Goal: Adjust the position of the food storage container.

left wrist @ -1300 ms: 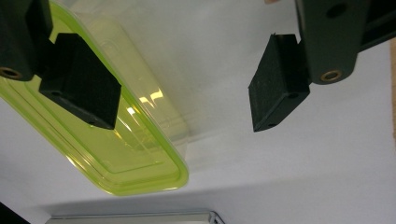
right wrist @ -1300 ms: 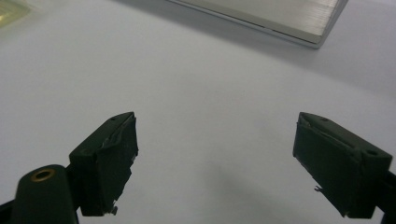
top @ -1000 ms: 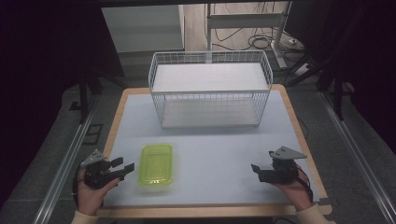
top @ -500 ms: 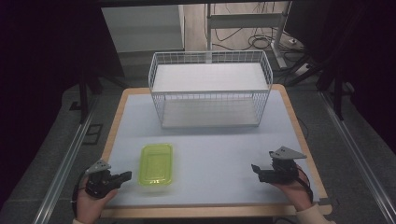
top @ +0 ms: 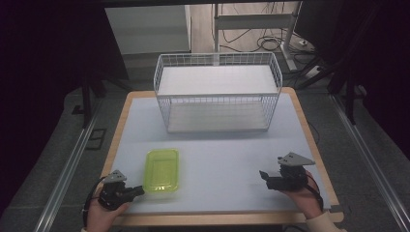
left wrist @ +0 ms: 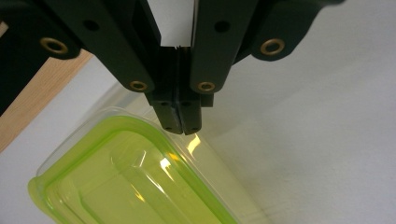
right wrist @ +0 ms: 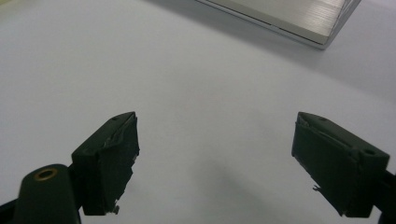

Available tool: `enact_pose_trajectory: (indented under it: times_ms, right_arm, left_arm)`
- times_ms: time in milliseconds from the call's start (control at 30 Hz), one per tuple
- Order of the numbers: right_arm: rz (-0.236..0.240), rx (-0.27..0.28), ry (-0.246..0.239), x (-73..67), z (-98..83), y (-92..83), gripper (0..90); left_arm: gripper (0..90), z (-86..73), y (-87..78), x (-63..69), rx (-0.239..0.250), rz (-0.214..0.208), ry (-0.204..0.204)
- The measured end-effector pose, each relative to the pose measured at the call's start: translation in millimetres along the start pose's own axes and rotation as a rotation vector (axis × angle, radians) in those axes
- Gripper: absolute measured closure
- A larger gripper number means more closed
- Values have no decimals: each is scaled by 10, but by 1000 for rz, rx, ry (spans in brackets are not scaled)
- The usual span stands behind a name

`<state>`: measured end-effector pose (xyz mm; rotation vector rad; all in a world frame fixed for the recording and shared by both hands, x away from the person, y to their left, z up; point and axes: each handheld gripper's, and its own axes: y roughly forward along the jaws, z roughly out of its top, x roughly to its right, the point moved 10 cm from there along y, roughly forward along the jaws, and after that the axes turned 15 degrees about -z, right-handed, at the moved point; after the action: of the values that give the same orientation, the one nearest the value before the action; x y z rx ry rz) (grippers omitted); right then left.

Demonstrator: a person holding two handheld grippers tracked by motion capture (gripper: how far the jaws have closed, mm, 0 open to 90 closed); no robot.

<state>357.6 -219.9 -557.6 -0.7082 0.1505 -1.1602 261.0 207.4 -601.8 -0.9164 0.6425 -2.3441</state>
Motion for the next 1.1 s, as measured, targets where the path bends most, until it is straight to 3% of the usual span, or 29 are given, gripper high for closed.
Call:
enact_pose_trajectory:
  times_ms: [167,367,800,1100]
  right_arm:
    - [2,-5,0,-9,-5,3,152]
    - [6,-9,-3,-27,-7,4,152]
    - [18,-12,-6,-39,-9,1,155]
    - [21,-14,-3,-50,-10,-2,156]
  left_arm:
    - [898,12,33,38,-2,-23,-2]
    - [898,54,157,162,-23,-52,27]
    - [899,184,463,411,-60,-74,90]
    - [898,355,653,529,-45,-57,136]
